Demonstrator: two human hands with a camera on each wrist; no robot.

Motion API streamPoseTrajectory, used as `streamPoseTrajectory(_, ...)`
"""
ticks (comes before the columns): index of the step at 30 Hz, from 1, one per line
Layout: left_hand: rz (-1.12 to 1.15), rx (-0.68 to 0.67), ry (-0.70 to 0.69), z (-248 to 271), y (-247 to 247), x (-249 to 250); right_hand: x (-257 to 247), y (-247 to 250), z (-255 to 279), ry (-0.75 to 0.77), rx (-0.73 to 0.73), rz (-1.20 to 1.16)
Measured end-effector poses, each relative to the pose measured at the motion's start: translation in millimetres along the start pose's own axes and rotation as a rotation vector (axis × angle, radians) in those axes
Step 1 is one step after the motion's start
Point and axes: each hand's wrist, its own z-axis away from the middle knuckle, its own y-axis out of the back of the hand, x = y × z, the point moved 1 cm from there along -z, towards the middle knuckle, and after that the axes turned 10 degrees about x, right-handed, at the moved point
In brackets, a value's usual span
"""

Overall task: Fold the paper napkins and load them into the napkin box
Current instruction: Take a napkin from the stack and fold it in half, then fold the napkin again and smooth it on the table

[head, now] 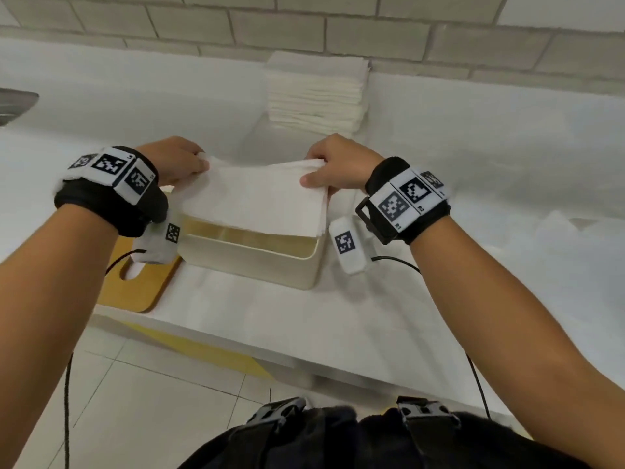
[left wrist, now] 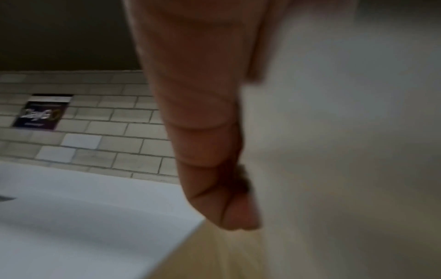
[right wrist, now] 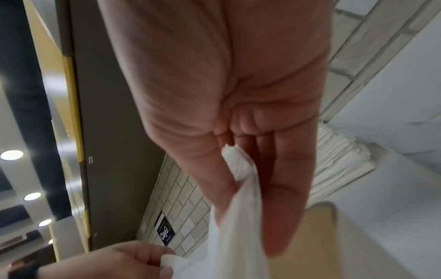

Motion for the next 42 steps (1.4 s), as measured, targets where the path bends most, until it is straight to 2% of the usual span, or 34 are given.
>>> streamPoseTrajectory(2, -0.105, -0.004, -0.054, -5, 3, -8, -5, -11, -1, -0.012, -0.054, 0.103)
streamPoseTrajectory(6, -0.265, -0.136, -0.140, -12, 2, -7, -15, -25, -3, -0.053, -0.115, 0.279)
streamPoseTrajectory(10, -0.551, -0.179, -0.290, -17, -3, 9, -30, -30, -5, -0.077, -0.152, 0.466)
streamPoseTrajectory(13, -0.729, -0.229, -0.310, -23, -10, 17, -34, -32, -8, -0.087, -0.207, 0.569)
streamPoseTrajectory(21, -0.951, -0.270, -0.384, -22, -23, 19, -39, -42, -15, -0.081, -0.312, 0.737)
streamPoseTrajectory(26, -0.990, -0.233, -0.452, -21, -29, 18, -41, -43, -19, -0.073, -0.342, 0.785)
streamPoseTrajectory(30, -1.034, -0.265, -0.453, -16, -34, 21, -41, -44, -20, -0.062, -0.359, 0.814)
streamPoseTrajectory(33, -1.061, -0.317, -0.443, -12, -39, 22, -41, -46, -20, -0.052, -0.359, 0.808)
streamPoseTrajectory(35, -0.992, -0.313, -0.500, -4, -36, 25, -40, -43, -19, -0.048, -0.344, 0.747)
streamPoseTrajectory(38, -0.767, -0.347, -0.527, 9, -22, 36, -34, -27, -11, -0.079, -0.320, 0.437)
streamPoseTrajectory(40, -0.642, -0.362, -0.569, 25, -10, 52, -29, -6, 1, -0.079, -0.227, 0.236)
streamPoseTrajectory(42, -0.511, -0.313, -0.656, 41, -2, 76, -22, 21, 15, -0.094, -0.078, 0.119)
